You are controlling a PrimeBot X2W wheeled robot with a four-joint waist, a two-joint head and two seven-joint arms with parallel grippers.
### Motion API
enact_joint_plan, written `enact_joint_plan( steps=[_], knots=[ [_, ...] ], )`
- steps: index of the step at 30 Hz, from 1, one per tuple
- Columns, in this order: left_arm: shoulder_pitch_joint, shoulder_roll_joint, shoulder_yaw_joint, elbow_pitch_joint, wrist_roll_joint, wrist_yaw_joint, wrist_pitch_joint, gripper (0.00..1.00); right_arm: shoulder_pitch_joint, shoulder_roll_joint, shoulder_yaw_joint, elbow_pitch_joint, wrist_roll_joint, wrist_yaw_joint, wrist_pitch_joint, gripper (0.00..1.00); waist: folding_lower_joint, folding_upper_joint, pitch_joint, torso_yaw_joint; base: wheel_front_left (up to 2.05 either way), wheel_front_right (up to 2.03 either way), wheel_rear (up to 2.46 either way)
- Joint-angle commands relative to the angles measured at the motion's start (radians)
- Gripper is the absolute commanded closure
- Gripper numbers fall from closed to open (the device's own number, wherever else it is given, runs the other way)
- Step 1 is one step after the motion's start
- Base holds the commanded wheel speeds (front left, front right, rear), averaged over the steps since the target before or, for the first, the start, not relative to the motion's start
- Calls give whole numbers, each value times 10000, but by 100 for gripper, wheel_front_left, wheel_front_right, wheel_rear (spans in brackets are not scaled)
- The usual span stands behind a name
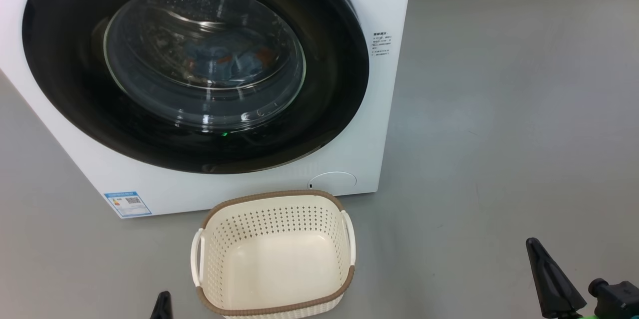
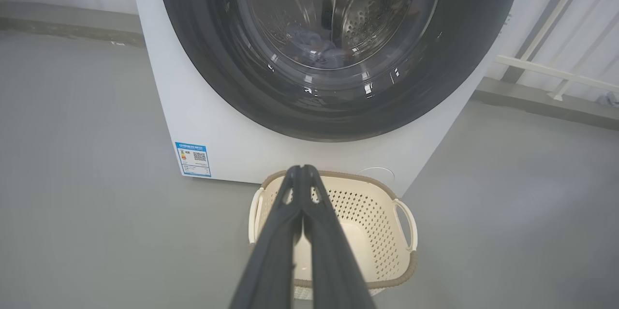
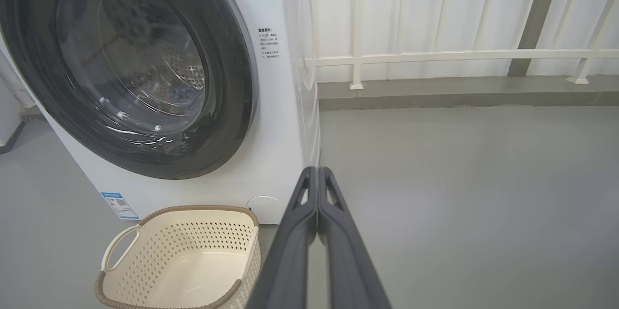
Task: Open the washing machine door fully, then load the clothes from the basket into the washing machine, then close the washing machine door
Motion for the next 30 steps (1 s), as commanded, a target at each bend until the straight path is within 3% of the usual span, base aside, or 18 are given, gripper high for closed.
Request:
enact_joint_plan(
  steps=[1,5,9,30],
  knots=[
    [-71,66,59,-176,-250,-26,53,100,-54,-99,-41,-198,282,-5,39,100,3,0,-3,6,0,0,0],
    [-152,93,96,-137,-693,-64,150,100,-117,-84,-32,-143,749,-8,136,100,22,0,-28,17,0,0,0],
    [-251,118,131,-75,-1136,-102,247,100,-199,-67,-22,-66,1215,-10,233,100,2,0,-14,28,0,0,0],
    [-769,226,347,232,-3435,-320,773,100,-602,58,-8,280,3628,-21,765,100,0,0,-22,88,0,0,0]
  ],
)
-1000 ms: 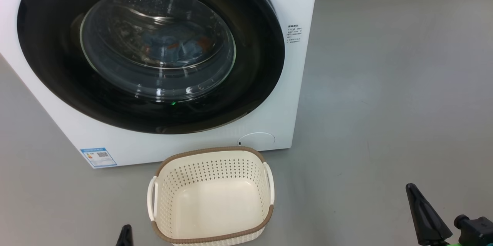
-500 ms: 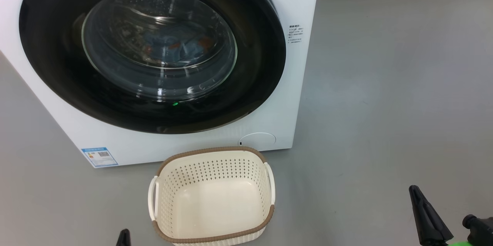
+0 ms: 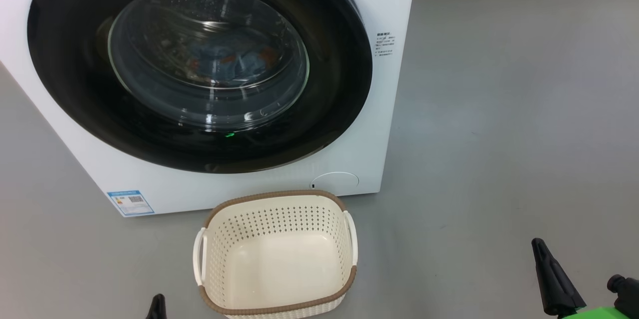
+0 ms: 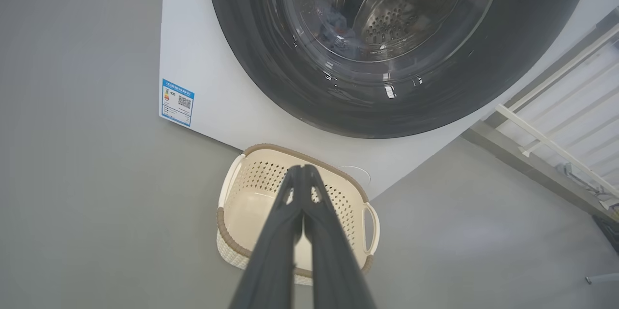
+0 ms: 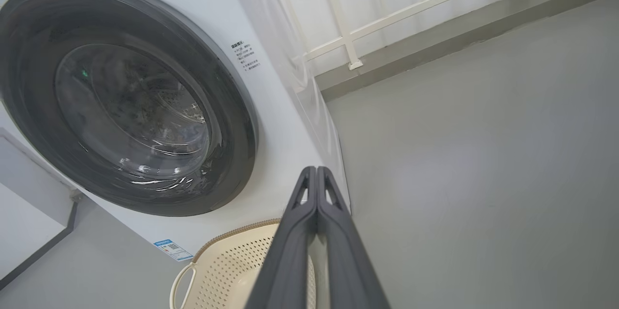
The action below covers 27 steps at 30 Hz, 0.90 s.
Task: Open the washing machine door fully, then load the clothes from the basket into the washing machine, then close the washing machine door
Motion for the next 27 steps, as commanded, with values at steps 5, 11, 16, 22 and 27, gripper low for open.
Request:
enact_joint_plan(
  steps=[5,11,16,22,27],
  knots=[
    [-554,171,218,-131,-631,-108,162,100,-466,-36,-10,-133,715,-23,145,100,-1,0,-3,13,0,0,0],
    [-690,193,292,-65,-1276,-168,321,100,-577,8,-18,-38,1393,-26,306,100,-1,0,-6,30,0,0,0],
    [-805,209,356,-7,-1812,-218,456,100,-669,47,-27,41,1955,-28,443,100,-1,0,-9,44,0,0,0],
    [-943,226,436,65,-2452,-278,620,100,-780,96,-41,137,2629,-31,609,100,-1,0,-13,61,0,0,0],
    [-1059,239,505,125,-2984,-328,758,100,-873,139,-54,217,3188,-34,749,100,-1,0,-16,76,0,0,0]
  ],
)
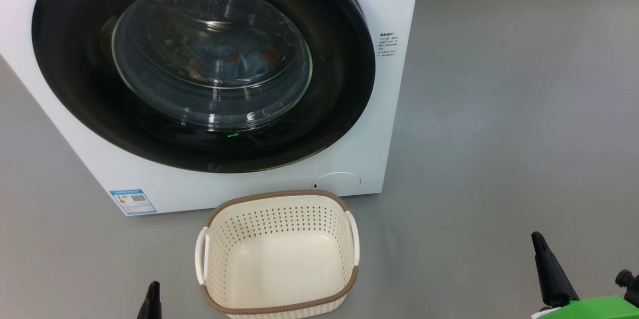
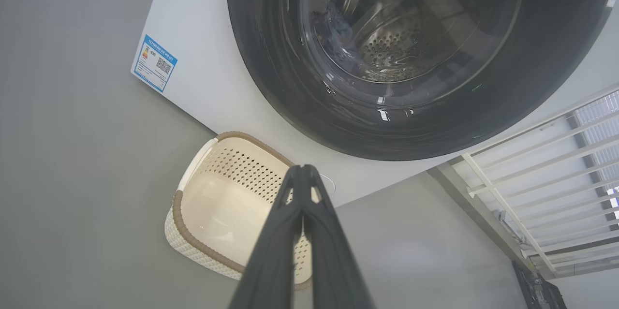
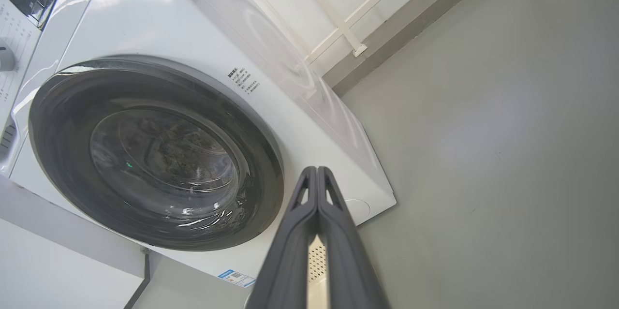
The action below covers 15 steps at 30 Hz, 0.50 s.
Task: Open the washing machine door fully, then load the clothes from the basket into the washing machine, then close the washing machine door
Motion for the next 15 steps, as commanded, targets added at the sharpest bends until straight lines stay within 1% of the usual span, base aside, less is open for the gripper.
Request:
enact_joint_plan(
  steps=[1,15],
  knots=[
    [-483,159,264,-158,-329,-70,94,100,-429,-66,33,-180,360,-35,75,100,-1,0,-1,5,0,0,0],
    [-831,188,481,25,-1908,-219,518,100,-707,69,-20,60,2020,-42,503,100,-1,0,-11,48,0,0,0]
  ],
)
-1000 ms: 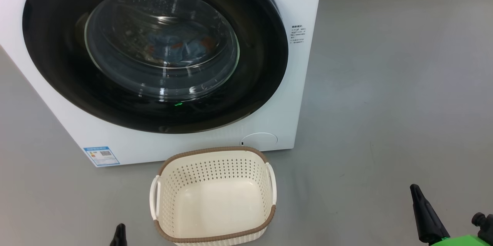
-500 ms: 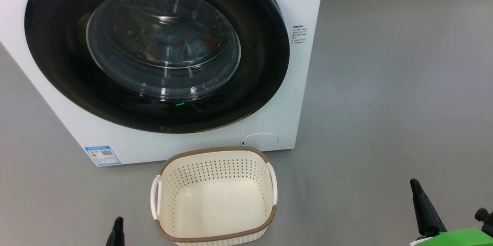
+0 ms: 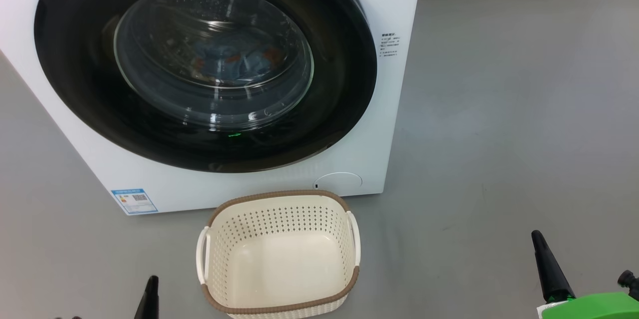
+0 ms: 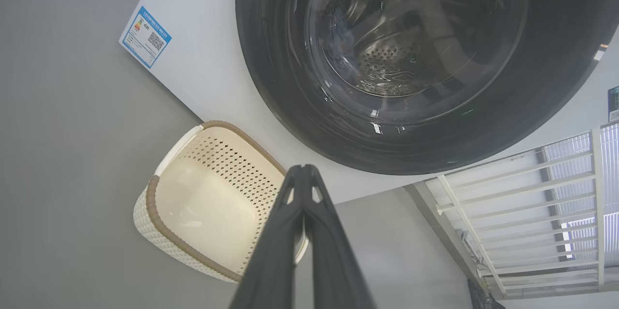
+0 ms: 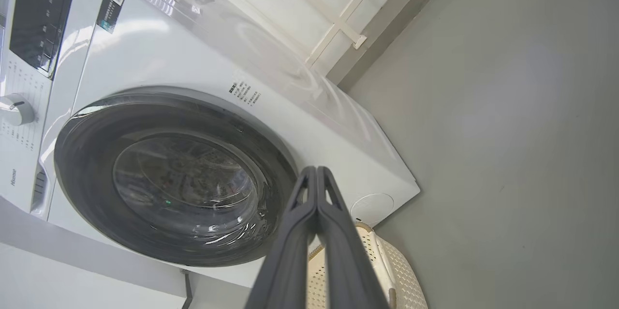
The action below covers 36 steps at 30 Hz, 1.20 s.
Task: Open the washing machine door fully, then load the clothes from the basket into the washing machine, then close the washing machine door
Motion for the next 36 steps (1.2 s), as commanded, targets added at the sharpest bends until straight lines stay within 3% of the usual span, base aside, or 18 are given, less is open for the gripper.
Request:
enact_joint_plan(
  steps=[1,36],
  knots=[
    [-537,175,287,-156,-343,-126,113,100,-488,-39,84,-170,375,-37,121,100,-1,0,-1,6,0,0,0],
    [-1335,210,826,265,-3895,-465,1113,100,-1124,298,-79,377,4114,-55,1129,100,-1,0,-23,102,0,0,0]
  ],
)
